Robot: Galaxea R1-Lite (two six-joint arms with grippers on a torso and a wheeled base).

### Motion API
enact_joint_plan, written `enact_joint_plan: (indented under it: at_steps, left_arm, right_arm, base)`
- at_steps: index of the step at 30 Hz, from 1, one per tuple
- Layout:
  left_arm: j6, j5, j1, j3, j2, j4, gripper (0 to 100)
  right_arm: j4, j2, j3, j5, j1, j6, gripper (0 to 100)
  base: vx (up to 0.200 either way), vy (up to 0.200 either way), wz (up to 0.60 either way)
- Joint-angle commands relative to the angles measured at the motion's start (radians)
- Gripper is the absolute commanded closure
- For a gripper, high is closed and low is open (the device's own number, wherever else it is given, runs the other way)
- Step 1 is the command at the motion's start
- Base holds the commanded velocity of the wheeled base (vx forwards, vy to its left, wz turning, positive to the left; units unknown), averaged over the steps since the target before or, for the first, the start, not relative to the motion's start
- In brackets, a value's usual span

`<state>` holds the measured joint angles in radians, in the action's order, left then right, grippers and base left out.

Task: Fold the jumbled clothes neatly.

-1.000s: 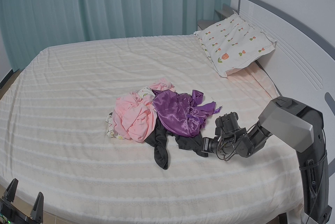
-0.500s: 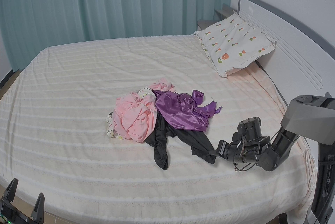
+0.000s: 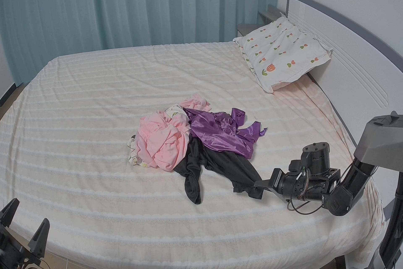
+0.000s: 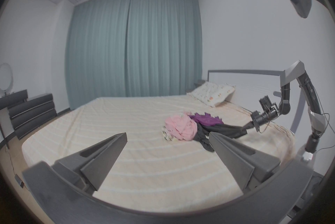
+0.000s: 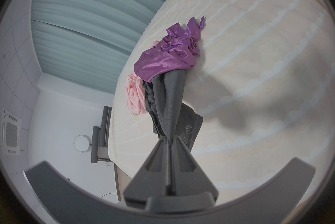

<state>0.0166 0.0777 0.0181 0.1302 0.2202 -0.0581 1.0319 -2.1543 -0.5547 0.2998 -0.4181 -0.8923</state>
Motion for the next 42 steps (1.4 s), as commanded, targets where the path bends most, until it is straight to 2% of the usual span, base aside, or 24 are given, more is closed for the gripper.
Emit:
enact_joint_plan:
  at_steps: [1, 2, 3, 5, 7, 8, 9, 10, 13, 15, 16, 17, 21, 24, 34, 35, 42]
  left_arm:
    - [0.019, 0.063, 0.125, 0.068, 0.446, -0.031, 0]
    - [0.011, 0.063, 0.181, 0.075, 0.547, -0.045, 0]
    - [0.011, 0.063, 0.181, 0.075, 0.547, -0.045, 0]
    - [-0.017, 0.062, 0.255, 0.077, 0.725, -0.114, 0]
    - [-0.017, 0.062, 0.255, 0.077, 0.725, -0.114, 0]
    - [-0.069, 0.048, 0.322, 0.081, 0.953, -0.247, 0]
    - [-0.101, 0.040, 0.332, 0.083, 1.024, -0.310, 0]
    - [-0.101, 0.040, 0.332, 0.083, 1.024, -0.310, 0]
    - [-0.211, 0.022, 0.368, 0.109, 1.278, -0.522, 0]
    - [-0.279, 0.004, 0.388, 0.146, 1.401, -0.594, 0]
    - [-0.284, 0.001, 0.390, 0.149, 1.409, -0.597, 0]
    - [-0.353, -0.044, 0.421, 0.201, 1.509, -0.625, 0]
    - [-0.524, -0.145, 0.514, 0.345, 1.699, -0.632, 0]
    - [-0.583, -0.168, 0.549, 0.456, 1.820, -0.631, 0]
    - [-0.592, -0.191, 0.572, 0.646, 2.059, -0.632, 0]
    - [-0.596, -0.193, 0.574, 0.706, 2.121, -0.632, 0]
    - [-0.635, -0.214, 0.599, 0.862, 2.220, -0.625, 0]
  right_arm:
    - [0.122, 0.011, 0.093, 0.018, -0.008, -0.031, 100]
    - [0.152, 0.008, 0.107, 0.018, -0.008, -0.031, 100]
    - [0.154, 0.008, 0.107, 0.018, -0.008, -0.030, 100]
    - [0.192, 0.005, 0.128, 0.018, -0.008, -0.031, 100]
    - [0.192, 0.005, 0.128, 0.018, -0.008, -0.031, 100]
    - [0.211, 0.004, 0.142, 0.018, -0.005, -0.031, 100]
    - [0.215, 0.004, 0.148, 0.018, -0.004, -0.031, 100]
    - [0.215, 0.004, 0.148, 0.018, -0.004, -0.031, 100]
    - [0.241, 0.005, 0.167, 0.018, 0.012, -0.031, 100]
    - [0.258, 0.001, 0.173, 0.016, 0.012, -0.030, 100]
    - [0.258, 0.001, 0.174, 0.016, 0.012, -0.030, 100]
    - [0.267, -0.003, 0.176, 0.016, 0.012, -0.030, 100]
    - [0.269, -0.001, 0.179, 0.016, 0.012, -0.031, 100]
    - [0.269, -0.003, 0.180, 0.016, 0.013, -0.031, 100]
    - [0.270, -0.003, 0.176, 0.015, 0.016, -0.030, 100]
    - [0.270, -0.003, 0.176, 0.015, 0.019, -0.028, 100]
    - [0.270, -0.004, 0.174, 0.016, 0.019, -0.028, 100]
  base:
    - [0.000, 0.000, 0.00]
    - [0.000, 0.000, 0.00]
    - [0.000, 0.000, 0.00]
    - [0.000, 0.000, 0.00]
    - [0.000, 0.000, 0.00]
    - [0.000, 0.000, 0.00]
    - [0.000, 0.000, 0.00]
    - [0.000, 0.000, 0.00]
    - [0.000, 0.000, 0.00]
    - [0.000, 0.000, 0.00]
    - [0.000, 0.000, 0.00]
    - [0.000, 0.000, 0.00]
    - [0.000, 0.000, 0.00]
    - [0.000, 0.000, 0.00]
    - [0.000, 0.000, 0.00]
    - [0.000, 0.000, 0.00]
    - [0.000, 0.000, 0.00]
